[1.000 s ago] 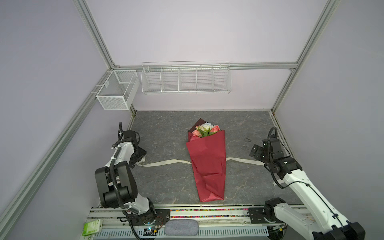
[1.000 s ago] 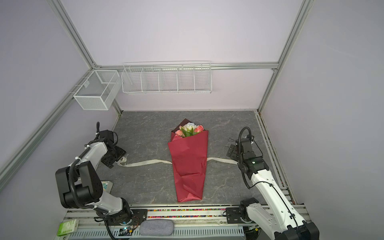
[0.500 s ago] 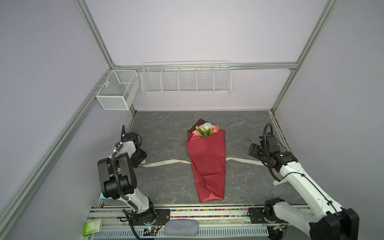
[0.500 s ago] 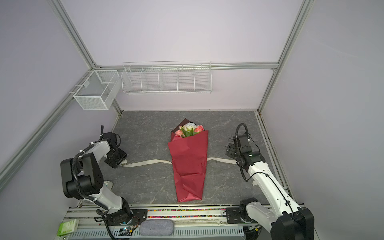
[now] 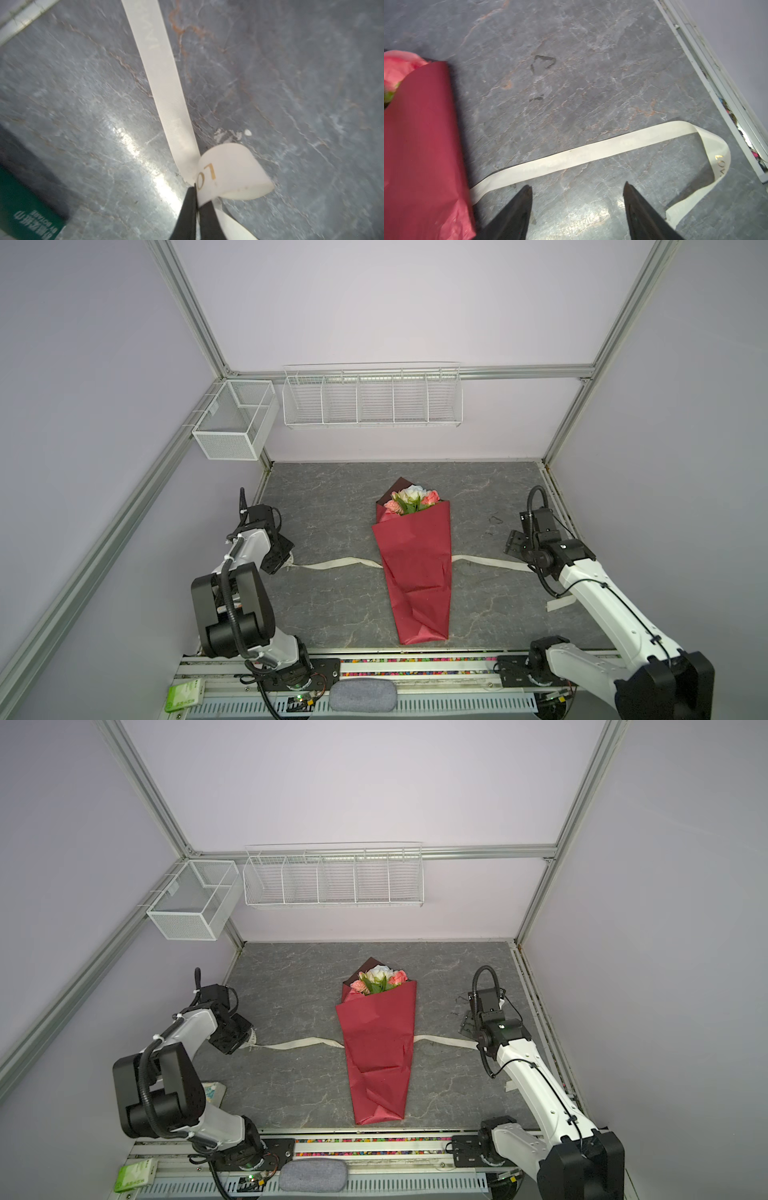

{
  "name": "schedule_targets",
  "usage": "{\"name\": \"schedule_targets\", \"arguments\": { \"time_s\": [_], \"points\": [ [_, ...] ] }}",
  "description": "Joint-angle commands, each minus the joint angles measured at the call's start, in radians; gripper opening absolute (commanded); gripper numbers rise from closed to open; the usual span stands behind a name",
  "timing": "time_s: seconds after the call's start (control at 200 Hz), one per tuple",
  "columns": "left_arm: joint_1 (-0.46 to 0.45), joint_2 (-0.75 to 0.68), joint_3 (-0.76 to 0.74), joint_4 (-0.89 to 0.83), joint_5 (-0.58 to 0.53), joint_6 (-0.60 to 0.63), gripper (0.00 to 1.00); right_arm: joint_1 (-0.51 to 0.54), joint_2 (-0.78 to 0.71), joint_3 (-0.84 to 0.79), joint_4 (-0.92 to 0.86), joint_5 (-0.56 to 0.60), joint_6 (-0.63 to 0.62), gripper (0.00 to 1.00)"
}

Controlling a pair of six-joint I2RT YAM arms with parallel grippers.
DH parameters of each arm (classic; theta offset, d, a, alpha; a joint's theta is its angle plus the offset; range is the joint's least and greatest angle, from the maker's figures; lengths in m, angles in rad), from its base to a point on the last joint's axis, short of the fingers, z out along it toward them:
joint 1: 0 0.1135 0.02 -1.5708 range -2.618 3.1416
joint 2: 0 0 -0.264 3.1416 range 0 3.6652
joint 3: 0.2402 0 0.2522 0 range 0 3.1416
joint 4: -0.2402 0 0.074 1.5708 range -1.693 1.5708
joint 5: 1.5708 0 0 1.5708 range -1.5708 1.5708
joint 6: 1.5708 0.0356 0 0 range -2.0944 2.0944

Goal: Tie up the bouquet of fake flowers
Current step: 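Grasp the ribbon ends on either side of the cone with both grippers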

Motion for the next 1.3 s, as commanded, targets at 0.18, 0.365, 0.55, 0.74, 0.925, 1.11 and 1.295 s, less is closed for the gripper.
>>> {"name": "schedule_targets", "arguments": {
  "time_s": [0.18, 0.365, 0.55, 0.74, 0.925, 1.11, 1.295],
  "points": [
    [0.002, -0.368, -0.202, 0.184, 0.345, -0.053, 0.08, -0.264, -0.040, -0.084, -0.056, -0.160, 0.075, 0.67],
    [-0.012, -0.541, -0.287, 0.237, 0.461, -0.109, 0.08, -0.421, -0.021, -0.099, -0.049, -0.312, 0.023, 0.69],
    [-0.035, -0.570, -0.323, 0.252, 0.539, -0.140, 0.08, -0.533, 0.094, -0.071, -0.054, -0.353, -0.003, 0.69],
    [-0.037, -0.566, -0.317, 0.257, 0.570, -0.133, 0.08, -0.548, 0.253, -0.002, -0.080, -0.258, -0.024, 0.69],
    [-0.038, -0.554, -0.300, 0.249, 0.571, -0.102, 0.08, -0.545, 0.387, 0.077, -0.054, -0.223, -0.032, 0.75],
    [-0.038, -0.522, -0.281, 0.239, 0.569, -0.077, 0.08, -0.533, 0.523, 0.136, -0.037, -0.197, -0.024, 0.75],
    [-0.038, -0.517, -0.256, 0.248, 0.565, -0.088, 0.05, -0.514, 0.640, 0.186, -0.055, -0.191, -0.061, 0.74]
  ]
}}
